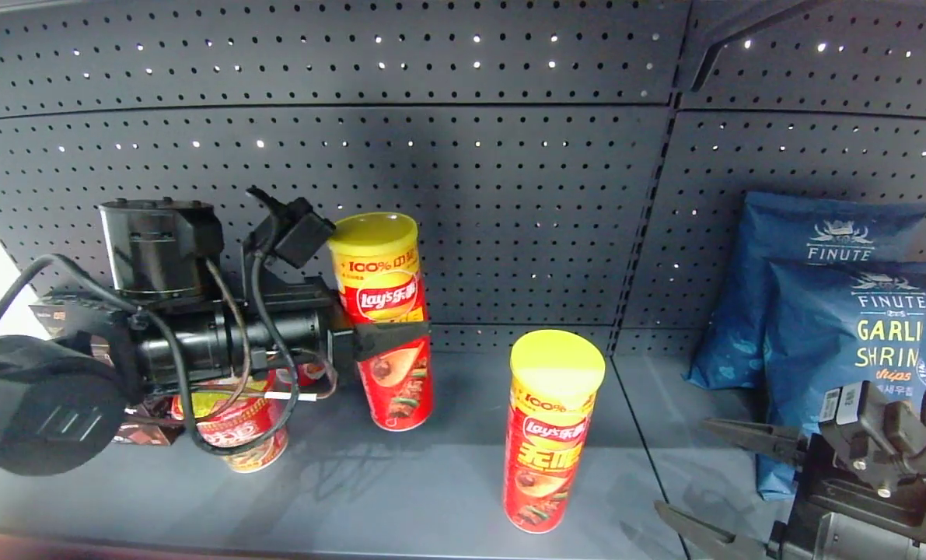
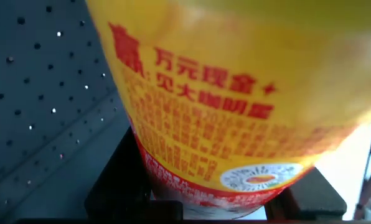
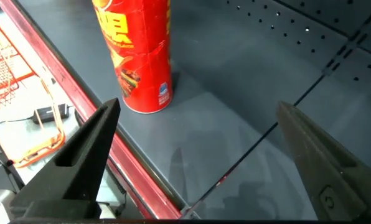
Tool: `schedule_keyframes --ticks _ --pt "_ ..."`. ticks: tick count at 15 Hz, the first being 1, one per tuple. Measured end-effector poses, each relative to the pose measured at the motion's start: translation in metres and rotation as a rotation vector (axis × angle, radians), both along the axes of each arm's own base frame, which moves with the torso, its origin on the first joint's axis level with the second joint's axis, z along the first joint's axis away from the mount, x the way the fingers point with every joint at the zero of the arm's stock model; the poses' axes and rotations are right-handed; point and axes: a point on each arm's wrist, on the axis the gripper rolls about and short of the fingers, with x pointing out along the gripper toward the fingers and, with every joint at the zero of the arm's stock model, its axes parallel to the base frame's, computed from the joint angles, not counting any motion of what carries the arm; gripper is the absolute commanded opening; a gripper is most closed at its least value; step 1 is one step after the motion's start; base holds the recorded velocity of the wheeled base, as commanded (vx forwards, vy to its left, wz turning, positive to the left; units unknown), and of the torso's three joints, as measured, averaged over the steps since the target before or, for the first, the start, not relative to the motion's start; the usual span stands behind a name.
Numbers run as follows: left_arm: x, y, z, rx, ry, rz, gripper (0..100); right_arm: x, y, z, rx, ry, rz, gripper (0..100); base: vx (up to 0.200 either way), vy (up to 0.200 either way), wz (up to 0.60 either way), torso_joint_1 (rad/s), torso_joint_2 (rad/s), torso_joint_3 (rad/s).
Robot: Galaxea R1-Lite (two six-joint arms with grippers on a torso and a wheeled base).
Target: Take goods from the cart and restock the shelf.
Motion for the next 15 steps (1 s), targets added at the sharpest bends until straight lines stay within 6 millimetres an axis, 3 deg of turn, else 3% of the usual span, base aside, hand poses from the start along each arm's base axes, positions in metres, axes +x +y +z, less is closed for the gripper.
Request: schedule_keyframes --ticks 7,15 --pt "0.056 -0.04 -0.013 -0.033 -0.068 -0.094 0 0.002 0.0 0.002 0.016 0.003 -0.008 100 0.0 0.0 0.0 0.0 0.0 0.0" --pt "0.082 -0.074 -0.034 -0.031 -0.057 -0.149 0 0.005 -0.003 0.004 0.021 -0.003 -0.035 100 0.0 0.0 0.0 0.0 0.0 0.0"
